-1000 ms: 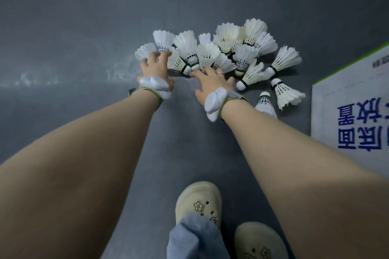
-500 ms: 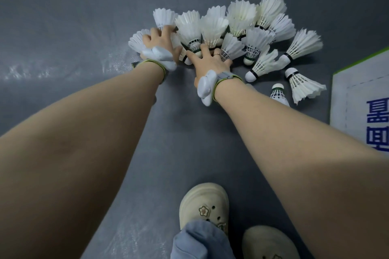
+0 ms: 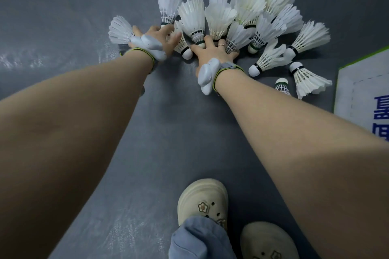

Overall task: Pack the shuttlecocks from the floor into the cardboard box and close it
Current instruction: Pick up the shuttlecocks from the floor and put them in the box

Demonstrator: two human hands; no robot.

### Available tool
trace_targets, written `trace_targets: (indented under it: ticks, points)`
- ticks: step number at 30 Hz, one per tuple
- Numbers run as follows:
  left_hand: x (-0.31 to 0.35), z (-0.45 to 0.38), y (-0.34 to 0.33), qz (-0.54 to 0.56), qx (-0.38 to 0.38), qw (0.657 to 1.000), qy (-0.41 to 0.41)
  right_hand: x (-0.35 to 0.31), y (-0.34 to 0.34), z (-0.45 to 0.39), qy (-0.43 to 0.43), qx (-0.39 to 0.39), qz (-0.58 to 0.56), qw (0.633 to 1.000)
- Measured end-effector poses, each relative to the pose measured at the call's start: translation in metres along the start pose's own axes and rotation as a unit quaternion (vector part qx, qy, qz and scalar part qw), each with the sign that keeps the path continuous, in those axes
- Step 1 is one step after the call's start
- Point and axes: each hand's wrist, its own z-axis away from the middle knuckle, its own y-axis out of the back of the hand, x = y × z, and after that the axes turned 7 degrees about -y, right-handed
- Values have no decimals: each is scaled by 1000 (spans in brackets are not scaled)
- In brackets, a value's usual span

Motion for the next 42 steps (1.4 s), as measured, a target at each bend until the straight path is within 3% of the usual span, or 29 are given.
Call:
trace_targets:
  ticks: [3,8,14,23,28,37,42]
  points:
    - [-1,1,-3,-7,-4,1000,-9,2,-3,2,1,16,7,1000]
    - [-2,19,-3,26,63,997,38,0,-3,7,-11,32,16,999]
    - [-5,33,-10,24,90,996,0,1,-9,13,-18,50,17,998]
    - [5,37,0,-40,33,999,11,6,-11,20,-17,43,1,999]
    - [6,43,3,-117,37,992,-37,6,-1,28,-21,37,-21,999]
    - [10,85,34,-126,90,988,4,10,5,79,-38,11,-57,998]
    - [18,135,58,-94,146,984,-37,3,30,126,-46,13,-65,997]
